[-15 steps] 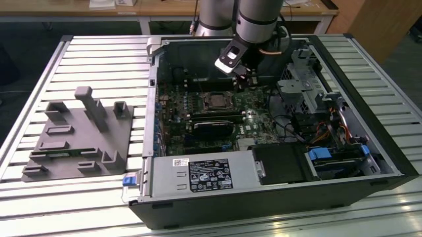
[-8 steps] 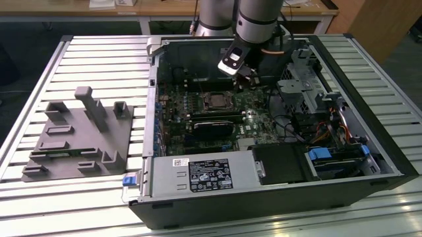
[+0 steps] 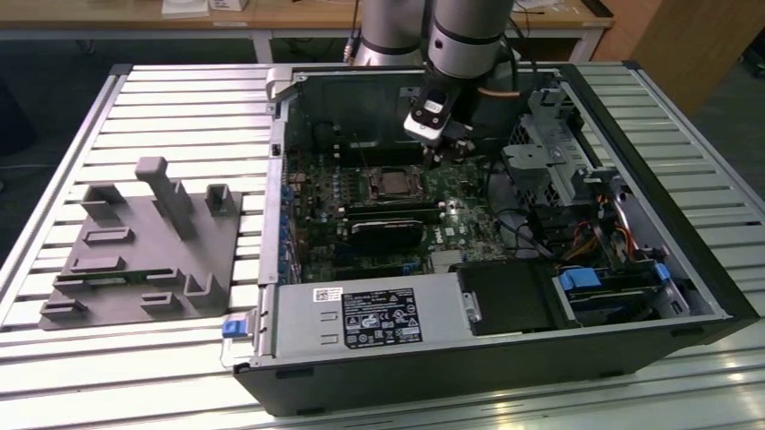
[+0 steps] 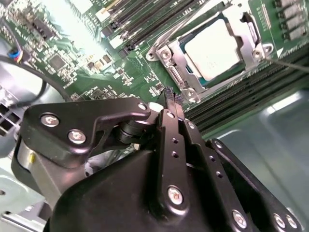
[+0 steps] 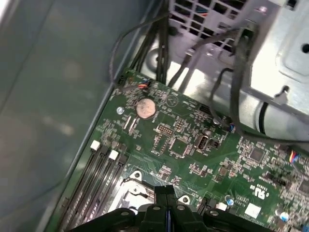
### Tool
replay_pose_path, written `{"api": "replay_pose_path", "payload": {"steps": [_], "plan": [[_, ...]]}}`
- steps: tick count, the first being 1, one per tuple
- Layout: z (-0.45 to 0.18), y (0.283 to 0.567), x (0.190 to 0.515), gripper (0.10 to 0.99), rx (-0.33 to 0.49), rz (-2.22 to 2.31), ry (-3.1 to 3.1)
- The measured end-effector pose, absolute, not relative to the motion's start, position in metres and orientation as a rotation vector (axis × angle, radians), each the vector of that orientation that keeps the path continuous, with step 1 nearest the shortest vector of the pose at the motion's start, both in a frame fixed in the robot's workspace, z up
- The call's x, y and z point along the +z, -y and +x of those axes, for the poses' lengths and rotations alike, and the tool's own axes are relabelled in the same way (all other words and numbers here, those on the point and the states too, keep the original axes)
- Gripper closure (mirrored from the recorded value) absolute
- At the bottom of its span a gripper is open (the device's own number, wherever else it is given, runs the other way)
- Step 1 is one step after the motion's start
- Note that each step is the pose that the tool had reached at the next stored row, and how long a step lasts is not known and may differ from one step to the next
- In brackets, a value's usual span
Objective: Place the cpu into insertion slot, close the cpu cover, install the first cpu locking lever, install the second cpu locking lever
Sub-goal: 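Close the cpu cover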
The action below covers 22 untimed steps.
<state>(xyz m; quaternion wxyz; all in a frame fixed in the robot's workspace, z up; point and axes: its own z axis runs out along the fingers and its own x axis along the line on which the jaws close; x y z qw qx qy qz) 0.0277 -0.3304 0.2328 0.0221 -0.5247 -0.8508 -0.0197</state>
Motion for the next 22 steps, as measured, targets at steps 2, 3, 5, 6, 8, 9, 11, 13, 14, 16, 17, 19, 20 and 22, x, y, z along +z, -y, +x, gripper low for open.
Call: {"api": "replay_pose_path", "payload": {"steps": [2, 3, 5, 6, 8, 9, 11, 13, 14, 16, 17, 19, 20, 22], "plan": [[0.0277, 0.3304, 0.2328, 0.98, -0.059, -1.576, 2.666], [0.0277, 0.3304, 0.2328, 0.98, -0.058, -1.551, 2.679], [0.0277, 0.3304, 0.2327, 0.98, -0.057, -1.503, 2.706], [0.0277, 0.3304, 0.2326, 0.98, -0.057, -1.478, 2.719], [0.0277, 0.3304, 0.2326, 0.98, -0.055, -1.429, 2.745], [0.0277, 0.3304, 0.2325, 0.98, -0.055, -1.402, 2.758], [0.0277, 0.3304, 0.2324, 0.98, -0.053, -1.351, 2.783], [0.0277, 0.3304, 0.2322, 0.98, -0.052, -1.301, 2.806], [0.0277, 0.3304, 0.2321, 0.98, -0.051, -1.275, 2.817], [0.0277, 0.3304, 0.2319, 0.98, -0.05, -1.223, 2.84], [0.0277, 0.3304, 0.2318, 0.98, -0.049, -1.197, 2.851], [0.0277, 0.3304, 0.2315, 0.98, -0.048, -1.146, 2.871], [0.0277, 0.3304, 0.2314, 0.98, -0.047, -1.12, 2.881], [0.0277, 0.3304, 0.2312, 0.98, -0.046, -1.068, 2.901]]}}
